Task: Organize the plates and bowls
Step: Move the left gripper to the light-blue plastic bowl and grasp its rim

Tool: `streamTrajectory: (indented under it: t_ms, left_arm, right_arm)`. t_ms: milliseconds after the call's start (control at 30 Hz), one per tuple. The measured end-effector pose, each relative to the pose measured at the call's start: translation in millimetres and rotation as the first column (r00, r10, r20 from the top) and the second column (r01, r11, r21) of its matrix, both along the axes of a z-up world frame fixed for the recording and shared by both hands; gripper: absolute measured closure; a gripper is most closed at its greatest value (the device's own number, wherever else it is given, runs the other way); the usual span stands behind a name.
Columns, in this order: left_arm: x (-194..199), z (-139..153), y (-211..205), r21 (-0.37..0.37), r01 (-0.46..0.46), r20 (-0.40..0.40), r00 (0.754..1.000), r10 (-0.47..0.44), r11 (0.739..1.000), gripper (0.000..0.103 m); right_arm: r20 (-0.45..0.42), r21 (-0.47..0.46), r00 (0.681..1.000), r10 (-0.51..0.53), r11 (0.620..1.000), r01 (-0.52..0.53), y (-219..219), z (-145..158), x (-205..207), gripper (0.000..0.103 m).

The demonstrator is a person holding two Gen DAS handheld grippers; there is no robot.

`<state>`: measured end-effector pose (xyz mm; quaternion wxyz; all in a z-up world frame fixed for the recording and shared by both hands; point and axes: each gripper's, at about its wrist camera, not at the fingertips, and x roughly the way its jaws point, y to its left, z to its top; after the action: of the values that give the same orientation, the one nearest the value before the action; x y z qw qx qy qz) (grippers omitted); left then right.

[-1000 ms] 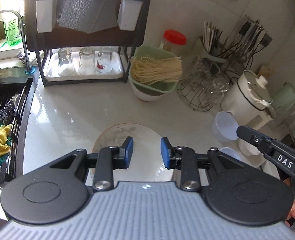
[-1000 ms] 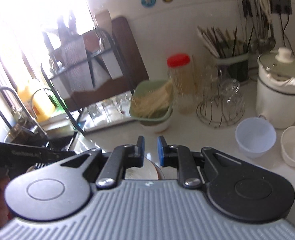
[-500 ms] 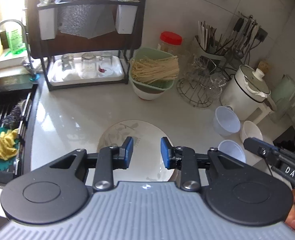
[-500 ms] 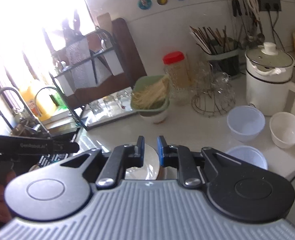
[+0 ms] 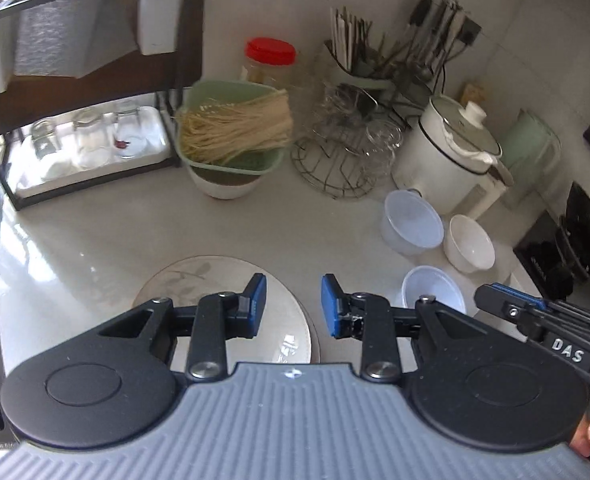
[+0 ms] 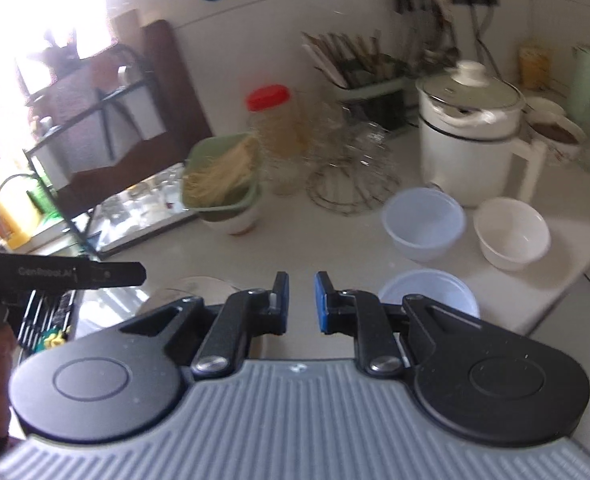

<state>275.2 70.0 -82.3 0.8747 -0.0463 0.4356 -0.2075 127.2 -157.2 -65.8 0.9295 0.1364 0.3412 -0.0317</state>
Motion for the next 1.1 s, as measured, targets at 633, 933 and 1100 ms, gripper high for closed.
streamTrajectory:
  t_ms: [633,933,1100]
  left_arm:
    - [8.6,-35.5,-148.2,0.050,0.070,0.032,0.997,-0.072,0.996,0.065]
    - [11.2,-81.7,-189.6,0.037,0.060,-0.081,0.995,-0.056,0.998,0.049]
    - [14.2,-101.4,-200.5,0.022,0.026,-0.128,0.991,-0.023,0.999,0.050]
  right_arm:
    - [-0.042,-0.088,0.999,-0.028,0.996,0.025,-129.5,-28.7,4.7,0.073]
    - [-0.110,-0.016,0.994,-0.003,1.000,0.001,-164.1,-68.9,18.6,0.059]
    - [-0.148,0.055,0.988,0.047,0.998,-0.039,-171.2,-93.3,28.9,0.056]
